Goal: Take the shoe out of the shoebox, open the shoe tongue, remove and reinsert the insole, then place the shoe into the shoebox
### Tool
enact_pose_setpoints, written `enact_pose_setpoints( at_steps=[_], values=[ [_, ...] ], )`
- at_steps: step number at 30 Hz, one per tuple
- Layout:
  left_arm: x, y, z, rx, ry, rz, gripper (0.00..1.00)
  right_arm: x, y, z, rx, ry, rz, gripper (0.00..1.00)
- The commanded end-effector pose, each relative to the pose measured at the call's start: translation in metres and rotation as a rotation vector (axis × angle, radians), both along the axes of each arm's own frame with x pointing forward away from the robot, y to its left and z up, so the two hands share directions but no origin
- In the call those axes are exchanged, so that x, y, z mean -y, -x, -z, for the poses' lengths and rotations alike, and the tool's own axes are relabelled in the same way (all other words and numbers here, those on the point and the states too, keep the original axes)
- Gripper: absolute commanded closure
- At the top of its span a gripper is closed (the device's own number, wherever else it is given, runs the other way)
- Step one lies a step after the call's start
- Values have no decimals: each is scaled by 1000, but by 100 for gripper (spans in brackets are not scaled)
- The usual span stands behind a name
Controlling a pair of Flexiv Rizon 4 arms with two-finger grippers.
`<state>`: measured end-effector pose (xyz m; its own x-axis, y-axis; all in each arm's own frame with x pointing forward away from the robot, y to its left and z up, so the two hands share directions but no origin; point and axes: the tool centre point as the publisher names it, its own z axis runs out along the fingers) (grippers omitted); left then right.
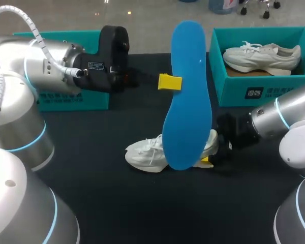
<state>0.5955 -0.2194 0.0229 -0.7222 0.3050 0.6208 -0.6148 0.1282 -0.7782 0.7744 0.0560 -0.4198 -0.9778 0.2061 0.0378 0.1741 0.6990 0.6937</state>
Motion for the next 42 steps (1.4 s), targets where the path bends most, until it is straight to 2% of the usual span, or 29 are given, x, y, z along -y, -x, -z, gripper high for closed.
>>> enact_pose_setpoints(
  at_steps=[1,4,8,40,42],
  values=[
    [0,0,0,-1,1,0,100,0,5,-14,-10,120,25,0],
    [0,0,0,-1,1,0,100,2,7,-21,-9,201,41,0],
    [0,0,0,-1,1,0,100,4,13,-29,-32,246,58,0],
    [0,0,0,-1,1,0,100,4,13,-29,-32,246,58,0],
    [0,0,0,-1,1,0,100,4,9,-33,-10,277,31,0]
  ],
)
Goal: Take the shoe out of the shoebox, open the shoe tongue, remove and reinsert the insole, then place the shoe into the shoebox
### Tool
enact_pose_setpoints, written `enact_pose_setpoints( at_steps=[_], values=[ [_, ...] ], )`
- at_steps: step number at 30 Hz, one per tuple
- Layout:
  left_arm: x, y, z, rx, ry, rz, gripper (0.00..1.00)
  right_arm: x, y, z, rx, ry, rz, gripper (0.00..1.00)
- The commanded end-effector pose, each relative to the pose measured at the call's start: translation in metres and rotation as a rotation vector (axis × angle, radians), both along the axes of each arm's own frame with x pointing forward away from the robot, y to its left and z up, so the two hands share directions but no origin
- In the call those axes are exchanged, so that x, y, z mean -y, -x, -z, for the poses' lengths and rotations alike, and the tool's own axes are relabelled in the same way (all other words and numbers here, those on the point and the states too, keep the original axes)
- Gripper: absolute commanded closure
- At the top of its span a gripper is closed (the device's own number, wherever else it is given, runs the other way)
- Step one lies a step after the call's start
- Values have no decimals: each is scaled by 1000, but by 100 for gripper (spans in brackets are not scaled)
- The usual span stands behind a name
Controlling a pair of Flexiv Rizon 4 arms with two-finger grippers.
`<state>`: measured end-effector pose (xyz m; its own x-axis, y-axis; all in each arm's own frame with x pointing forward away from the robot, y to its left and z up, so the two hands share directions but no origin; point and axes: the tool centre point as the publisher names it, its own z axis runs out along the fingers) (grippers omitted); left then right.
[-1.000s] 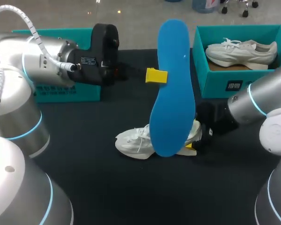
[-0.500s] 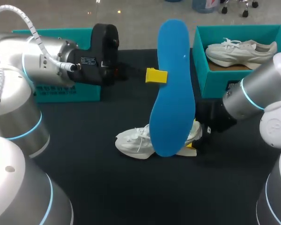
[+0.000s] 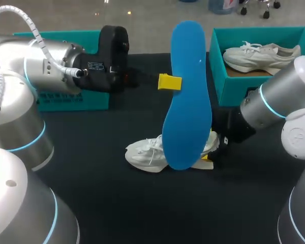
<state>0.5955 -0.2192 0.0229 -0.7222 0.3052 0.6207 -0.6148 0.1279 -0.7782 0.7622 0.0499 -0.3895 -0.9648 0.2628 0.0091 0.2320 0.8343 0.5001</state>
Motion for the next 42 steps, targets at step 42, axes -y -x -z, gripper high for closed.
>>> enact_pose_setpoints(
  at_steps=[42],
  values=[
    [1,0,0,-1,1,0,100,6,-1,-55,48,423,-164,0]
  ],
)
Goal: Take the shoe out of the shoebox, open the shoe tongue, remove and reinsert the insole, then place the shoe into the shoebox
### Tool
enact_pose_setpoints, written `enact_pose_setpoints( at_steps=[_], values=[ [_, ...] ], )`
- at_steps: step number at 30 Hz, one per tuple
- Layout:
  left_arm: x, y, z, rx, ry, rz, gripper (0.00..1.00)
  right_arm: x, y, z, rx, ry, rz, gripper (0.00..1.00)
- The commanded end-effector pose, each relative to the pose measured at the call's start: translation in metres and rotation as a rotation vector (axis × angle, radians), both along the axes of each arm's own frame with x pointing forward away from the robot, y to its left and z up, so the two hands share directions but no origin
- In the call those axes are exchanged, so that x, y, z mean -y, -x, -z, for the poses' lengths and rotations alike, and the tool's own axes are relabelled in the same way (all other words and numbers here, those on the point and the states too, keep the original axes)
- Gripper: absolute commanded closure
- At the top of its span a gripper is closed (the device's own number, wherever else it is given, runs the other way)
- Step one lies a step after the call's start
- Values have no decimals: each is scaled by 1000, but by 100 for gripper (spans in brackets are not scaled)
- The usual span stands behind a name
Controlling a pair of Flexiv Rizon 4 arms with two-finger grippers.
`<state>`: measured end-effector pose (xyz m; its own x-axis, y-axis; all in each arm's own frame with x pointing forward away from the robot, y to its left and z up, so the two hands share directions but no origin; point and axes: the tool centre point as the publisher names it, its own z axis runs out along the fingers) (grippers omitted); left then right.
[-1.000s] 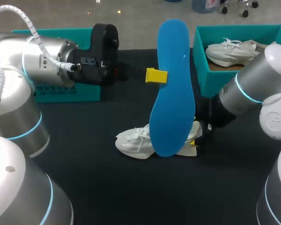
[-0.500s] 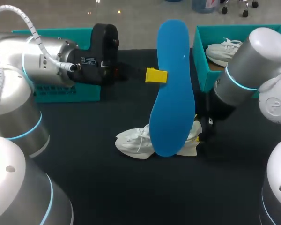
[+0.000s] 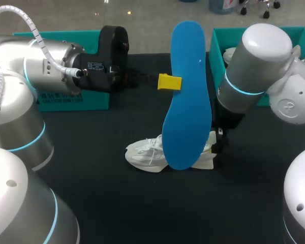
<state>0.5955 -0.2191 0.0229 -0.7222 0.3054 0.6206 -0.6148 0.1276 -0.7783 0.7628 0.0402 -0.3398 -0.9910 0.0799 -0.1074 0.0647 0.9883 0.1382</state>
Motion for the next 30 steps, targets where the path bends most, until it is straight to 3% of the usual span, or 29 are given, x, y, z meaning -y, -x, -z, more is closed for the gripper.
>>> enact_pose_setpoints(
  at_steps=[1,30],
  values=[
    [1,0,0,-1,1,0,100,-5,-1,-6,3,19,-9,0],
    [1,0,0,-1,1,0,100,-11,-1,-13,-1,59,-23,0]
  ],
)
